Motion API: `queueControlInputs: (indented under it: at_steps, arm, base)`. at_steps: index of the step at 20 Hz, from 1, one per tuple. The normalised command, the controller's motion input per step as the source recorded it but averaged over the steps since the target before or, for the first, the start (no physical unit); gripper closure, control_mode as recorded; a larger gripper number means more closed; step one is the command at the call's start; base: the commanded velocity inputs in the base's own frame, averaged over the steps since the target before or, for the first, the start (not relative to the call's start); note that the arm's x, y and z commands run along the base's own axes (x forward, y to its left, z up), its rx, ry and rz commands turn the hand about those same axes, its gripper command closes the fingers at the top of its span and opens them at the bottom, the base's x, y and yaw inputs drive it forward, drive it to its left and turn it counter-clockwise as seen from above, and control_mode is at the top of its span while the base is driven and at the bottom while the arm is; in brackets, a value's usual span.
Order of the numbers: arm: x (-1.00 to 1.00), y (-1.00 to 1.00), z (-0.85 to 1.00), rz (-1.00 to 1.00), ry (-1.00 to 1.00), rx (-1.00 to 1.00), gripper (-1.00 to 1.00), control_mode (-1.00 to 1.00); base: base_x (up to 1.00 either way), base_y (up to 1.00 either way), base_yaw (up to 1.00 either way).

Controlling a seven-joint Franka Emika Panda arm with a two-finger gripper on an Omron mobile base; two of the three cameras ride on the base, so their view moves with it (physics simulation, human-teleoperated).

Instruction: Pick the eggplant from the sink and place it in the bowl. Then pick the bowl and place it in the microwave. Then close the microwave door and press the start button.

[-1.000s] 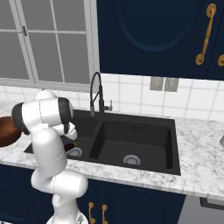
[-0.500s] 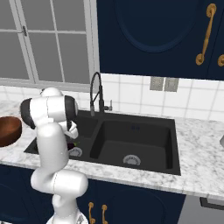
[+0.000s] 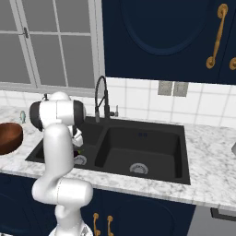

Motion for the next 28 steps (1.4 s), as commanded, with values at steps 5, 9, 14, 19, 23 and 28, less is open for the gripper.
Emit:
queueControlInputs:
  at_steps: [5,9,14,19,23,28]
  arm:
    - [0.00,0.00,-0.27,-0.01,0.07,0.00,-1.00,-1.00]
    - [0.01,0.00,-0.38,-0.05,0.03,0.00,-1.00,-1.00]
    - [0.10,0.00,-0.38,-0.07,0.04,0.00,-1.00,-1.00]
    - [0.13,0.00,-0.38,-0.07,0.00,0.00,-1.00,-1.00]
    - [0.10,0.03,-0.18,-0.07,0.00,0.00,-1.00,-1.00]
    - [0.04,0.05,-0.32,-0.06,0.01,0.00,-1.00,-1.00]
  base:
    - [0.00,0.00,0.00]
    - [0.00,0.00,0.00]
    - [0.00,0.00,0.00]
    - [0.00,0.00,0.00]
    - [0.00,0.00,0.00]
    - [0.00,0.00,0.00]
